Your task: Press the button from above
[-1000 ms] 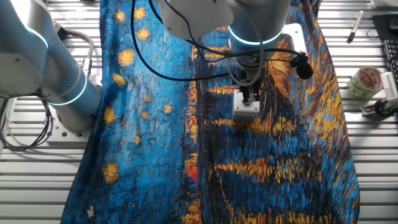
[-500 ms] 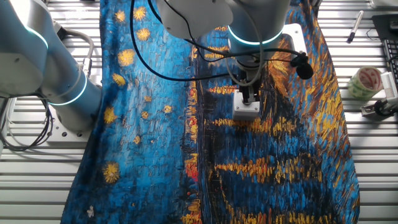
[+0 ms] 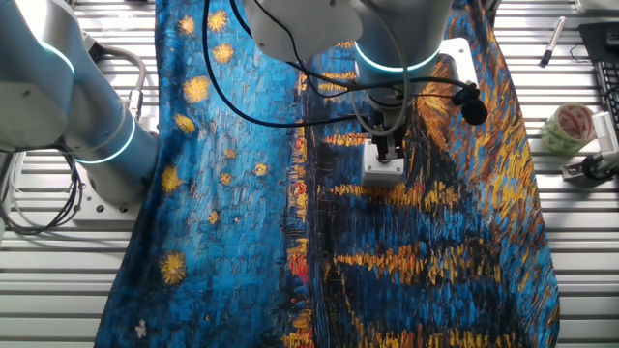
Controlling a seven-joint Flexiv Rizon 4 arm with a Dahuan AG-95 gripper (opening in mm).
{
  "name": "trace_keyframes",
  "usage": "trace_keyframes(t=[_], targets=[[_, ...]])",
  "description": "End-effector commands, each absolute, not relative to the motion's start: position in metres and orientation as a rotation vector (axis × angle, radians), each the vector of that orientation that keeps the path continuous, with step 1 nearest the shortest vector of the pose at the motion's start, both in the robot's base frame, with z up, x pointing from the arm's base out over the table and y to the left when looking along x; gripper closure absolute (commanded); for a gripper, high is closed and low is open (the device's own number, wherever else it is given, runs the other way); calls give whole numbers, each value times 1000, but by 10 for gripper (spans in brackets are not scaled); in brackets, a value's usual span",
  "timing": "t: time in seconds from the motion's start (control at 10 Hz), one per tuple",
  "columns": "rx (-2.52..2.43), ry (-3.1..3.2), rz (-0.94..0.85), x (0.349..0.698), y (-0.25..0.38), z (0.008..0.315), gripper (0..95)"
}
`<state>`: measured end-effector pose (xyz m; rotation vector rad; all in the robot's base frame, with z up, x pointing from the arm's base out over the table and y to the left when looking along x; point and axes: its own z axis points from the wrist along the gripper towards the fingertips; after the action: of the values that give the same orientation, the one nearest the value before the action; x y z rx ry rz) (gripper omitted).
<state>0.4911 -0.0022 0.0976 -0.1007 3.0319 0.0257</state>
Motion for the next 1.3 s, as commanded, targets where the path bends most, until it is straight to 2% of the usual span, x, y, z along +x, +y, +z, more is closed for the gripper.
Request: trace_keyframes(t=[0.1, 1.3], targets=[[-101, 3025, 25, 492, -2, 95, 950], [-105, 3008, 28, 490, -5, 88, 950]])
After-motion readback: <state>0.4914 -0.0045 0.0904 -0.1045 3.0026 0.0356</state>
